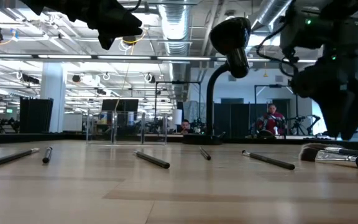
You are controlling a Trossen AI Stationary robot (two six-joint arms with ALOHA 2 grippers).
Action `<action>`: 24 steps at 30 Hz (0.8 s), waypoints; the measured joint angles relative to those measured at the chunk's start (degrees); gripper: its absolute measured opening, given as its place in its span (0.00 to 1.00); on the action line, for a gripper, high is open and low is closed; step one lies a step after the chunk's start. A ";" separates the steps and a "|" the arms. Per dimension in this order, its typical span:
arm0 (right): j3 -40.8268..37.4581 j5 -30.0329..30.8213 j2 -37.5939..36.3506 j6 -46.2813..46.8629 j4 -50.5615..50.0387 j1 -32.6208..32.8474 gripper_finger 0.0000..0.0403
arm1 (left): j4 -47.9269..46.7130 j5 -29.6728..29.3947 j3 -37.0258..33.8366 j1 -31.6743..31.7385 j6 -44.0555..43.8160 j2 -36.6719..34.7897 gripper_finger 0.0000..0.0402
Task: Put items in baskets/containers
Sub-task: Put the black highlighter brush into the transparent organizer
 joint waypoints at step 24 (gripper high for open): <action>1.97 4.31 7.51 -15.23 13.51 1.28 0.09 | -0.24 0.00 0.04 -0.01 0.01 0.00 0.25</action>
